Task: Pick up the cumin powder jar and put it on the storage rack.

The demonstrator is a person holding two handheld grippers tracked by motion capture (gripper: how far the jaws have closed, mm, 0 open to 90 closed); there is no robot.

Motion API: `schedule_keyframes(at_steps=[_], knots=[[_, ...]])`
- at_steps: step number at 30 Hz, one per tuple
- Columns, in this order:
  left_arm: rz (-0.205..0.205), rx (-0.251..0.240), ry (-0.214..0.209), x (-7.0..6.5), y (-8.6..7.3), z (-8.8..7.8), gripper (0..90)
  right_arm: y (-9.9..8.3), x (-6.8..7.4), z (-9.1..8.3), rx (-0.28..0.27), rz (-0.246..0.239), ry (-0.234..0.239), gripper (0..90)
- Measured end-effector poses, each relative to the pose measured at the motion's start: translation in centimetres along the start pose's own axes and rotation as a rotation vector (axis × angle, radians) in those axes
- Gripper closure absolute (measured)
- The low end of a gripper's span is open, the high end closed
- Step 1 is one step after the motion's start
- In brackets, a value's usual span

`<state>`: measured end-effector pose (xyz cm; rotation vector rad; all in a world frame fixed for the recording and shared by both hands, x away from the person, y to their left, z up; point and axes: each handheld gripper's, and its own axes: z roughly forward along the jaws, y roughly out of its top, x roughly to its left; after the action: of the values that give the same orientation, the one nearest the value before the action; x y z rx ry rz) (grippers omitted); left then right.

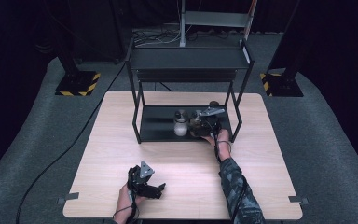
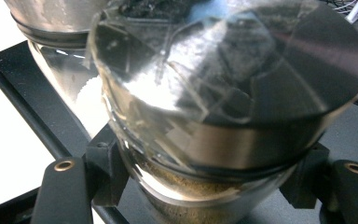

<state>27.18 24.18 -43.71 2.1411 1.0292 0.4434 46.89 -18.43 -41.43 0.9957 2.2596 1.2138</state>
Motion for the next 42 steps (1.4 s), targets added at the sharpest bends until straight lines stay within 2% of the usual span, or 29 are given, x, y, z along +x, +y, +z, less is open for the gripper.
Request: schedule_keyframes(at_steps=[18, 24, 26, 31, 32, 34, 36, 42], knots=[[0.000, 0.000, 0.000, 0.0, 0.0, 0.0, 2.6, 0.3, -0.2, 0.1, 0.011, 0.010, 0.003, 29.1], [0.000, 0.000, 0.001, 0.0, 0.0, 0.0, 2.6, 0.8, 0.1, 0.4, 0.054, 0.015, -0.004, 14.6], [0.001, 0.000, 0.000, 0.0, 0.0, 0.0, 2.6, 0.7, 0.0, 0.3, 0.052, 0.030, 0.003, 12.0], [0.001, 0.000, 0.000, 0.0, 0.0, 0.0, 2.6, 1.2, 0.4, 0.0, 0.077, 0.041, -0.014, 4.2], [0.001, 0.000, 0.000, 0.0, 0.0, 0.0, 2.6, 1.4, 0.2, 0.0, 0.087, 0.048, -0.003, 2.6], [0.000, 0.000, 0.001, 0.0, 0.0, 0.0, 2.6, 1.5, 0.5, -0.4, 0.092, 0.043, -0.013, 1.2], [0.002, 0.002, 0.001, 0.0, 0.0, 0.0, 2.6, 1.8, 0.5, -0.8, 0.110, 0.043, -0.002, 0.0], [0.001, 0.000, 0.001, 0.0, 0.0, 0.0, 2.6, 1.7, 1.5, -2.6, 0.121, 0.008, -0.021, 0.0]])
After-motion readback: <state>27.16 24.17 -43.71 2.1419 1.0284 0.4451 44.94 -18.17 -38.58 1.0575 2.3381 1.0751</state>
